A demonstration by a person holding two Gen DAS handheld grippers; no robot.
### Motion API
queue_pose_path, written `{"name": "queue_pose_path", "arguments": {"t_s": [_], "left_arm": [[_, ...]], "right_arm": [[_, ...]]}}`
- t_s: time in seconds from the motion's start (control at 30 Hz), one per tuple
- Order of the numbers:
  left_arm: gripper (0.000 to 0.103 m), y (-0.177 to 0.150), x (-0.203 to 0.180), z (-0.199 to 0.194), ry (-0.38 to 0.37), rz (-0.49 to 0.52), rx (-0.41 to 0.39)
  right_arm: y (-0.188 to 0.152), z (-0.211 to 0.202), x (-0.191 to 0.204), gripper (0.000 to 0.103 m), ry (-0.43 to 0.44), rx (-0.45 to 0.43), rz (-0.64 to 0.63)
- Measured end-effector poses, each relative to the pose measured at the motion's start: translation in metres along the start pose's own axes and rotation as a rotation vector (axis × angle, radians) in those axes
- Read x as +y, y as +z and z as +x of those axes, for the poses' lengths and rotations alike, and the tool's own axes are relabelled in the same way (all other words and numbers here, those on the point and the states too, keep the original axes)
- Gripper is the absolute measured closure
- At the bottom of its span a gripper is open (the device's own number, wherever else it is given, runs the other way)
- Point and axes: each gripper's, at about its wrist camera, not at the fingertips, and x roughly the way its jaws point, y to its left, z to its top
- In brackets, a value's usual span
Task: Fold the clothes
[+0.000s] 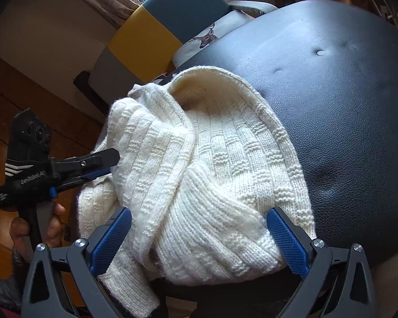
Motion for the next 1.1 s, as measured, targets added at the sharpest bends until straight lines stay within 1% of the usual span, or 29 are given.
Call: {"name": "queue_pose_path", "arguments": {"t_s": [0.03,0.1,0.13,0.17,0.2,0.33,0.37,0.4,0.47,0.53,0.6,0.73,0.8,0.87,0.93,1.03,1.1], "left_arm": [[0.051,-0.002,-0.001,0.002,-0.009,0.009,0.002],[0.057,-0.005,-0.004,0.007,-0.016,0.036,-0.004],[0.067,-0.006,-0.004,0.007,-0.021,0.042,-0.012],[0.081,-0.007,-0.003,0.006,-0.031,0.039,-0.024],[0.084,-0.008,-0.001,0.004,-0.041,0.036,-0.036],[0.085,-0.007,0.015,-0.011,-0.089,-0.032,-0.062],[0.088,-0.008,0.02,-0.019,-0.1,-0.047,-0.08],[0.092,-0.009,0.025,-0.029,-0.109,-0.058,-0.104],[0.094,-0.013,0.036,-0.05,-0.103,-0.066,-0.158],[0.095,-0.016,0.046,-0.067,-0.087,-0.077,-0.2],[0.096,-0.018,0.057,-0.086,-0.09,-0.101,-0.253],[0.096,-0.025,0.085,-0.137,-0.096,-0.172,-0.392],[0.096,-0.031,0.107,-0.163,-0.051,-0.2,-0.444],[0.096,-0.039,0.132,-0.175,0.008,-0.243,-0.461],[0.096,-0.048,0.161,-0.179,0.081,-0.292,-0.451],[0.095,-0.059,0.203,-0.172,0.191,-0.367,-0.409],[0.094,-0.068,0.225,-0.159,0.229,-0.408,-0.357]], "right_arm": [[0.0,0.001,0.0,0.0,-0.003,0.001,0.0],[0.0,0.004,0.001,0.0,-0.014,0.004,-0.008],[0.0,0.005,0.002,0.0,-0.021,0.005,-0.016],[-0.001,0.006,0.003,0.0,-0.028,0.006,-0.024],[-0.001,0.006,0.004,0.0,-0.036,0.008,-0.031],[-0.003,0.009,0.007,0.0,-0.062,0.012,-0.05],[-0.004,0.009,0.008,0.0,-0.068,0.012,-0.052],[-0.004,0.01,0.009,0.0,-0.074,0.012,-0.055],[-0.005,0.01,0.01,0.0,-0.088,0.012,-0.063],[-0.006,0.011,0.012,0.0,-0.101,0.014,-0.073],[-0.005,0.013,0.013,0.0,-0.113,0.016,-0.08],[-0.004,0.013,0.015,0.0,-0.132,0.019,-0.091],[-0.004,0.013,0.018,0.0,-0.156,0.019,-0.112],[-0.005,0.009,0.024,0.0,-0.166,-0.013,-0.136],[-0.003,0.002,0.037,0.0,-0.149,-0.054,-0.187],[-0.001,0.007,0.059,0.0,-0.121,-0.043,-0.258],[-0.004,0.015,0.073,0.0,-0.119,-0.018,-0.303]]}}
